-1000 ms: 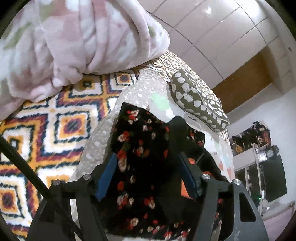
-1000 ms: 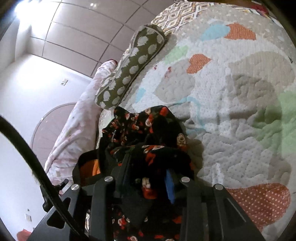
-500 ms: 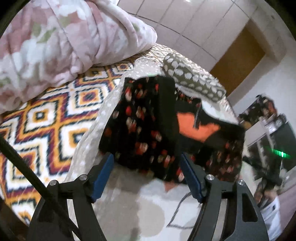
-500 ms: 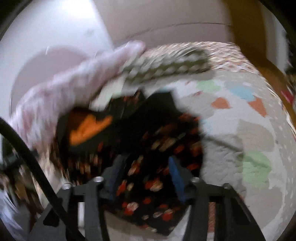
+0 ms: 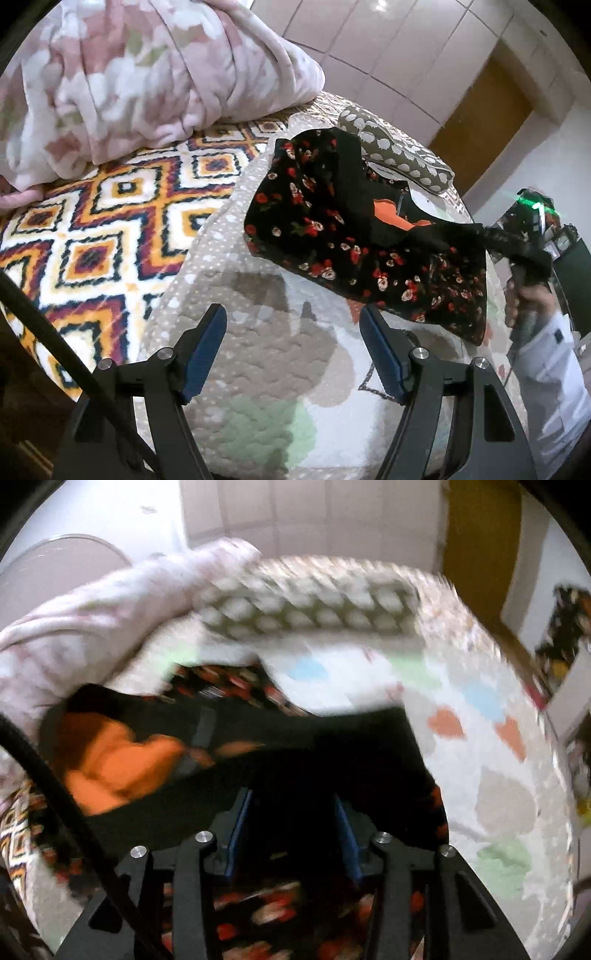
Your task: Fold large clothes
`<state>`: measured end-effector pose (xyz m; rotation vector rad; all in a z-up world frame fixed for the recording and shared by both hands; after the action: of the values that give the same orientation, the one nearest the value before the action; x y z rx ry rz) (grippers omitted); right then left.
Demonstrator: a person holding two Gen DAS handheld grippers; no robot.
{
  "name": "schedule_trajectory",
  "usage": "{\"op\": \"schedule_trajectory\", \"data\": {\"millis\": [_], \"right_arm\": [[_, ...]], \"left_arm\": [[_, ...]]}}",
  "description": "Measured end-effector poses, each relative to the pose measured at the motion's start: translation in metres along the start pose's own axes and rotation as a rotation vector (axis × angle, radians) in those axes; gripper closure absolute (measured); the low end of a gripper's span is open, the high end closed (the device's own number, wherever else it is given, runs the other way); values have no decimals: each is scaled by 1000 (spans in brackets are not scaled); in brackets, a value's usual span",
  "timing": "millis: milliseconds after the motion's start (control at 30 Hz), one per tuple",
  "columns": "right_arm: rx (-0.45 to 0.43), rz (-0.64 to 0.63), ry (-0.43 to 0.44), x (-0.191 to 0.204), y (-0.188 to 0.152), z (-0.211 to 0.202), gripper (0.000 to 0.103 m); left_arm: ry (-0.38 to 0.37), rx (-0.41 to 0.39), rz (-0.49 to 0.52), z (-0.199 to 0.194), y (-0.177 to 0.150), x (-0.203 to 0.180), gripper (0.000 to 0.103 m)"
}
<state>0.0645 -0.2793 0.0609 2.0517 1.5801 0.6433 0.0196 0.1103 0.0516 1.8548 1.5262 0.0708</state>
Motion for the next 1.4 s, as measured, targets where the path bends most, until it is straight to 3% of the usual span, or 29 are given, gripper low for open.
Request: {"op": "schedule_trajectory", "data": {"millis": [133, 200, 267, 433, 467, 500, 533, 767, 867, 967, 1133, 1233, 1300, 1367, 1400], "right_arm": [[-5, -148, 278, 106, -13, -25, 34], [8, -222, 360, 152, -26, -26, 30], [14, -314, 373, 189, -37, -22, 29], [63, -427, 254, 227, -42, 26, 28], [85, -435, 219, 227, -40, 37, 41], [121, -443, 195, 226, -37, 47, 85], [175, -442, 167, 222, -34, 59, 100], [55, -486, -37, 222, 60, 77, 101], [58, -513, -91, 236, 86, 108, 101], [99, -550, -161, 247, 89, 154, 101], [213, -555, -244, 243, 59, 210, 98], [176, -536, -224, 242, 67, 193, 91], [95, -489, -155, 243, 85, 160, 58], [-34, -439, -136, 233, 108, 114, 36], [-78, -414, -122, 226, 115, 92, 34]], "left_arm": [[-27, -7, -15, -6, -7, 10, 30], [-30, -9, -16, -10, -11, 15, 30], [-33, -4, -11, -13, -17, 22, 30], [-37, -18, -20, -19, -19, 36, 30], [-41, -22, -25, -20, -19, 40, 30], [-45, -25, -28, -21, -19, 42, 30], [-47, -29, -29, -22, -19, 44, 30], [-47, -46, -18, -19, -18, 57, 30], [-48, -33, -25, -12, -20, 60, 30], [-41, -20, -32, -8, -24, 65, 30], [-19, -6, -37, -6, -28, 70, 30], [-8, -10, -36, -9, -27, 69, 30], [-5, -13, -35, -11, -26, 67, 30], [-4, -18, -33, -14, -26, 62, 30], [-5, -19, -32, -14, -27, 60, 30]]}}
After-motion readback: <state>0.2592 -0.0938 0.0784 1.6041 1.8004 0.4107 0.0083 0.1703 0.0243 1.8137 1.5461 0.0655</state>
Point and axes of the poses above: each gripper's, at about its wrist camera, not at the fingertips, and z roughly the way its jaws point, x to its left, y to its top, the point moved 9 cm from there along z, roughly the way its jaws point, and after that the axes turned 2 degrees about -z, right-handed, at the moved point
